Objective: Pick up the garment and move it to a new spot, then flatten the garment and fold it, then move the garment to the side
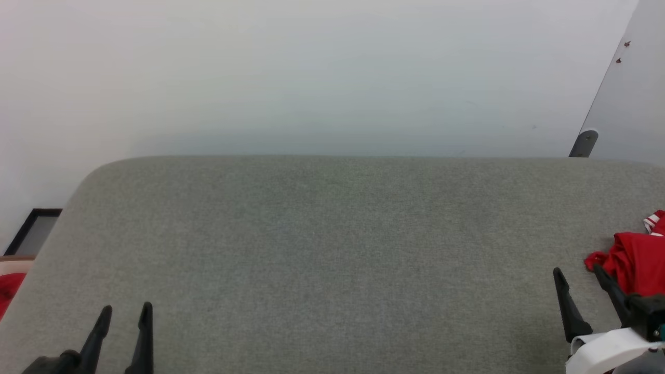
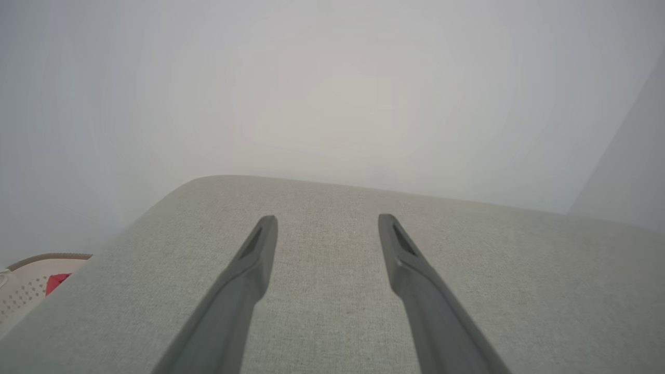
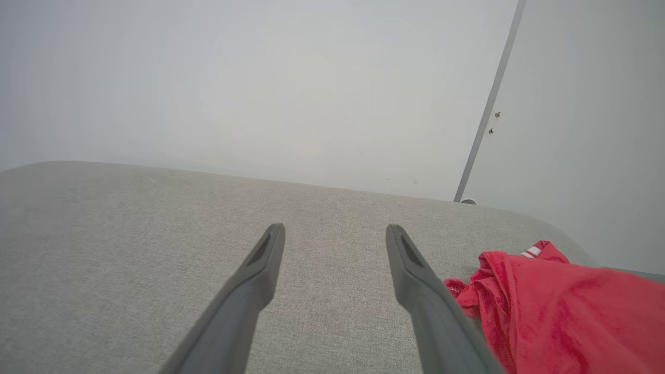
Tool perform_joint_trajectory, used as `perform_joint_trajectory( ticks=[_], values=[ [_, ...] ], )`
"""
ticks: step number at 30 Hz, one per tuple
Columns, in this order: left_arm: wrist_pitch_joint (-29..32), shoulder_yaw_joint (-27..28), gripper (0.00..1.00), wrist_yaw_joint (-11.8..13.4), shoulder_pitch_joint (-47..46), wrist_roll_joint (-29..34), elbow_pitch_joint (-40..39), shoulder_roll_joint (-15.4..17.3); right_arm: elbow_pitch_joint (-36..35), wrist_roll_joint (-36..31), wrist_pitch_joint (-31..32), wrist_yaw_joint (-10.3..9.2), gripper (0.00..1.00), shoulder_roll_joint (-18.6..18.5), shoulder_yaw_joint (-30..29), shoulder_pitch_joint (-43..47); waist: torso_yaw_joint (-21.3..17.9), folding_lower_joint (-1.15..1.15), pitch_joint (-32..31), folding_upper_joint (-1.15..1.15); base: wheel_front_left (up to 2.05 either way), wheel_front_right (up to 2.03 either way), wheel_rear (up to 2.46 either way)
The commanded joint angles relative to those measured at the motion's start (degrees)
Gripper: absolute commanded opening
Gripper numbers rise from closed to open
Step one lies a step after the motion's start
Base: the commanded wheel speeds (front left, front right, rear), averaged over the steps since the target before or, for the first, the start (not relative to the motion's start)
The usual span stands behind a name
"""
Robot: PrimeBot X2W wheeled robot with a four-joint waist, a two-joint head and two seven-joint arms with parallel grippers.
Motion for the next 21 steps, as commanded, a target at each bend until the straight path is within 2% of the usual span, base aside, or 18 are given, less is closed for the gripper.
perform_joint_trajectory(
  ticks=[1, 21],
  values=[
    [-0.2, 0.2, 1.0, -0.5, 0.5, 0.9, 0.5, -0.3, -1.1, -0.8, -0.2, -0.06, 1.0, 0.6, -0.4, 1.4, 0.1, 0.0, -0.1, 0.0, 0.0, 0.0, 0.0],
    [-0.2, 1.3, 1.0, -1.9, 0.8, 2.7, 2.3, -2.5, -5.7, -2.2, -0.2, -0.06, 1.0, 2.3, -1.9, 5.6, -0.1, 0.0, -0.2, 0.0, 0.0, 0.0, 0.0]
  ],
)
